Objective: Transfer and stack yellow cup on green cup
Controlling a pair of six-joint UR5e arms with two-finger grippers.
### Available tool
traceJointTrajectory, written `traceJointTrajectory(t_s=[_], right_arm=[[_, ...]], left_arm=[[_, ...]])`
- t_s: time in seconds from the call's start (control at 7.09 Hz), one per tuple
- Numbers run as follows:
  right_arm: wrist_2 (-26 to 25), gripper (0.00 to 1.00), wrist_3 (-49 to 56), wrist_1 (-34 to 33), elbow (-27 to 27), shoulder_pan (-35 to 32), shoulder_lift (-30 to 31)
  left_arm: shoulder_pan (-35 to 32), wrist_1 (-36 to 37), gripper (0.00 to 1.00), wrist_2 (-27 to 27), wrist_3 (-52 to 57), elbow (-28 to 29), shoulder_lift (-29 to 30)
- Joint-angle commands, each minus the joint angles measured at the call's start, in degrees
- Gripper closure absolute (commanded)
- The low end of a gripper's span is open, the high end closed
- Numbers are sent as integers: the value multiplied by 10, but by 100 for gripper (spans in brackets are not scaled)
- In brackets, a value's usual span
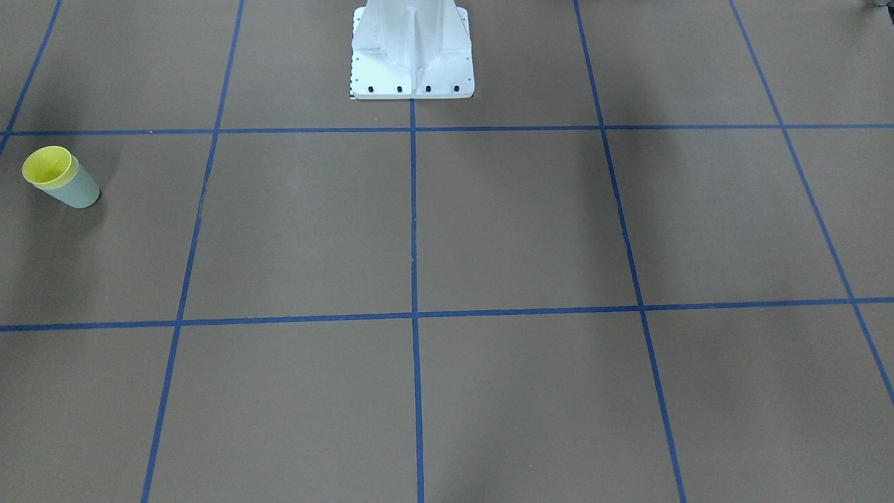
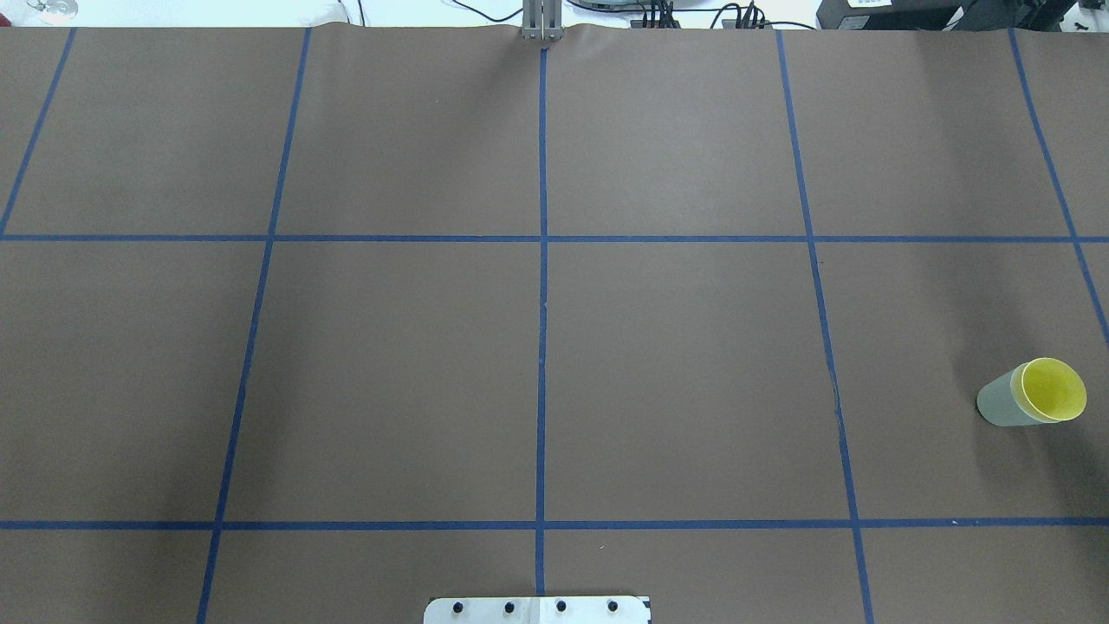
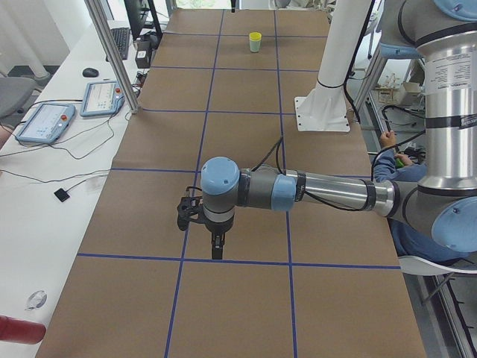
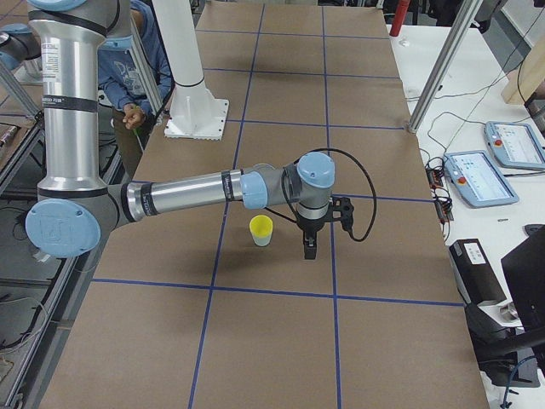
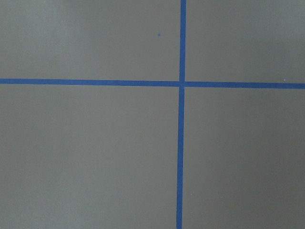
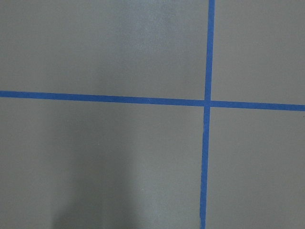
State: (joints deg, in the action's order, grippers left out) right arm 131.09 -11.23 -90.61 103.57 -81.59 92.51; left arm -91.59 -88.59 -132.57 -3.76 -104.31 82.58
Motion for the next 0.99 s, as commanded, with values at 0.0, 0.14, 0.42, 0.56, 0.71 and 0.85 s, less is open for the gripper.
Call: traceJointTrajectory(t_s=[0.0,0.14,0.42,0.56,0.71,0.85], right_arm=[[3,0,0,1,-1,0,4],[2,0,-2,2,-1,0,4],[1,0,-3,1,-1,0,9],[0,0,-3,1,-1,0,13],[0,0,-3,0,-2,0,13],[0,0,-3,1,-2,0,13]], left_arm=[[0,-1,0,-1,1,-1,0],[1,-1,0,-1,1,-2,0],[2,0,0,-1,-5,3,0],[2,0,0,-1,-5,3,0],[2,0,0,-1,-5,3,1],[2,0,0,-2,-7,-1,1]])
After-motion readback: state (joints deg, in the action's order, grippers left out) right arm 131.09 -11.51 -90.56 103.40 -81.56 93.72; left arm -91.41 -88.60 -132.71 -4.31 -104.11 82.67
